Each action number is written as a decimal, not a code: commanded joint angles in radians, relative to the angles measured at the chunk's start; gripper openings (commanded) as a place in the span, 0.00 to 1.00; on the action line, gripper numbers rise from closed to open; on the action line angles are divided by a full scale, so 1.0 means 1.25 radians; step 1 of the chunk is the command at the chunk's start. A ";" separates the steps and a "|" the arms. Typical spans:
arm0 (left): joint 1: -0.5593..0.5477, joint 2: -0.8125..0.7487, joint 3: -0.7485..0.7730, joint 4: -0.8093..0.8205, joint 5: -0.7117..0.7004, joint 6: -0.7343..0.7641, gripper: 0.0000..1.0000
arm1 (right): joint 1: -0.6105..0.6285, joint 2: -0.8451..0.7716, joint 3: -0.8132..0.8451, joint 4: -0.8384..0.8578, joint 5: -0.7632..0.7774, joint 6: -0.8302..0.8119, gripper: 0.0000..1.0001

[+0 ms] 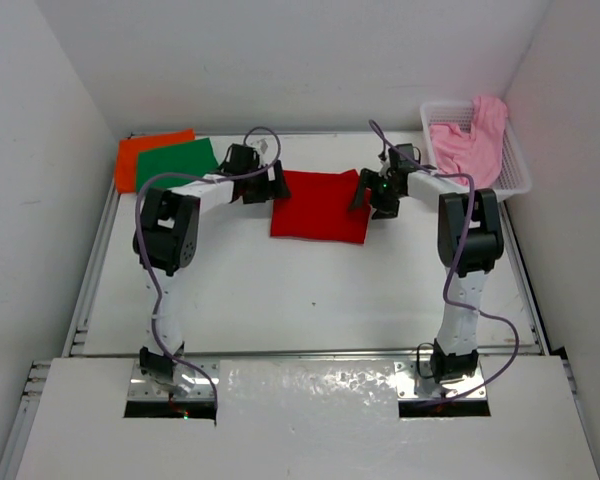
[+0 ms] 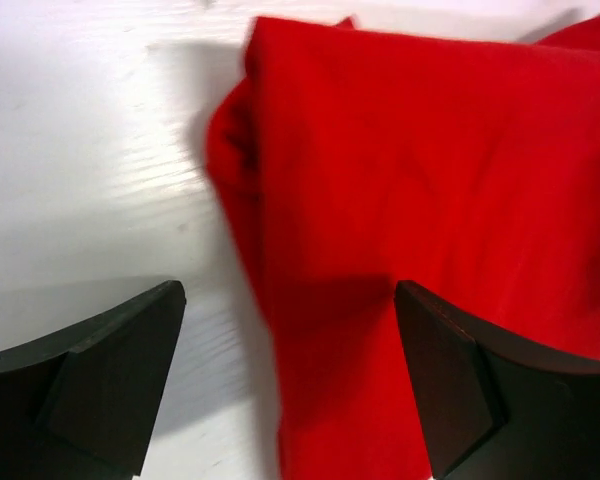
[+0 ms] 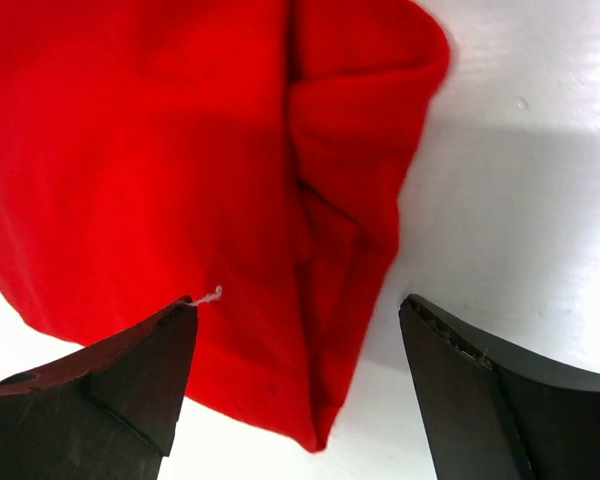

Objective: Fold and stack the t-shirts
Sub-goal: Put the neatly folded tshirt into the corner of the board with the left arm

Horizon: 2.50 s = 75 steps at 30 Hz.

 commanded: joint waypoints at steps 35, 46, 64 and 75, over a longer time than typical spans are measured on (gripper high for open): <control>0.070 -0.038 0.287 -0.371 -0.149 0.346 0.00 | -0.004 -0.207 -0.105 -0.066 0.020 -0.091 0.79; 0.127 0.087 0.671 -0.576 -0.209 0.470 0.00 | -0.008 -0.249 -0.138 -0.092 0.055 -0.113 0.80; 0.488 0.177 0.705 -0.461 0.152 0.591 0.00 | -0.009 -0.256 -0.117 -0.145 0.072 -0.124 0.80; 0.536 0.298 0.670 -0.203 0.025 0.533 0.43 | -0.009 -0.217 -0.049 -0.195 0.066 -0.135 0.80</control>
